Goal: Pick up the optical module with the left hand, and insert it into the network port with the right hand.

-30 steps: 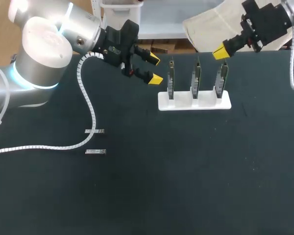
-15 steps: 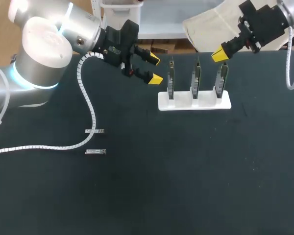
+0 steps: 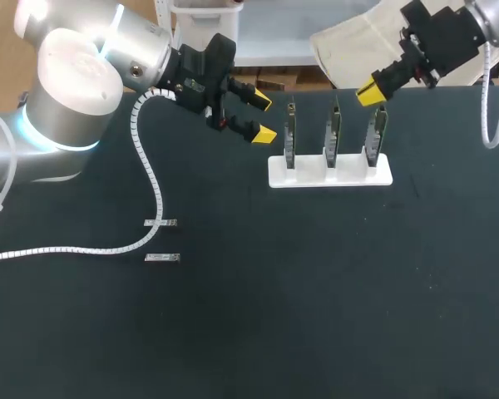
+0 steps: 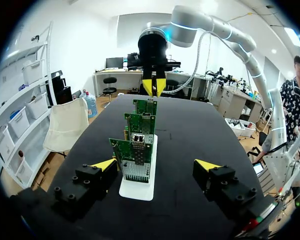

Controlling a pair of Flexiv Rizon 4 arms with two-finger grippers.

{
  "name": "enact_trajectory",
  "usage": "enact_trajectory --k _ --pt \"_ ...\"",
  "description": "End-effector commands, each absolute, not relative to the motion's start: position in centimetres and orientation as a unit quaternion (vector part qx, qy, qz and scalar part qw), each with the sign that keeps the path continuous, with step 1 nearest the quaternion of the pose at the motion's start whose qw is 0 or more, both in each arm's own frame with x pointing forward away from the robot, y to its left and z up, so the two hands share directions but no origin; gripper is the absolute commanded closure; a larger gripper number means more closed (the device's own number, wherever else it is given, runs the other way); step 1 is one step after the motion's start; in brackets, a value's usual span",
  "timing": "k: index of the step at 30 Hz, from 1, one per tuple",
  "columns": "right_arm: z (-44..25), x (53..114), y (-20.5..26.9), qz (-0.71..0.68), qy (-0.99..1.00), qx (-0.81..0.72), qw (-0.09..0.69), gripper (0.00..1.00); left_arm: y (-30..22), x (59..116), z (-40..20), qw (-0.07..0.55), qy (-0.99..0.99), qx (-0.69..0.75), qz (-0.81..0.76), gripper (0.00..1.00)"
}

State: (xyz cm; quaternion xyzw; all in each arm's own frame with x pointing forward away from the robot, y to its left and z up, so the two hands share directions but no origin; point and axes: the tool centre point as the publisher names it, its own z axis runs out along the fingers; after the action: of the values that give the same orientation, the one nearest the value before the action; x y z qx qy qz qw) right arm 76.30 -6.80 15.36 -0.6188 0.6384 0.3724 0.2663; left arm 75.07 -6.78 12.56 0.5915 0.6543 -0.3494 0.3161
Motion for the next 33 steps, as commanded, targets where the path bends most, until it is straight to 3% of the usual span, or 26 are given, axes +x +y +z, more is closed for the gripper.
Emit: enact_trajectory --k 1,26,33 --pt "15.3 76.3 -6.8 0.373 0.638 -0.619 0.267 0.00 -6.9 75.2 12.6 0.313 0.656 0.592 -0.348 0.00" --pt "15.3 76.3 -6.8 0.373 0.638 -0.619 0.267 0.00 -6.8 75.2 12.7 0.318 0.653 0.593 -0.347 0.00" --pt "15.3 76.3 -6.8 0.373 0.638 -0.619 0.267 0.00 -4.2 74.8 14.3 0.302 0.670 0.626 -0.259 0.00"
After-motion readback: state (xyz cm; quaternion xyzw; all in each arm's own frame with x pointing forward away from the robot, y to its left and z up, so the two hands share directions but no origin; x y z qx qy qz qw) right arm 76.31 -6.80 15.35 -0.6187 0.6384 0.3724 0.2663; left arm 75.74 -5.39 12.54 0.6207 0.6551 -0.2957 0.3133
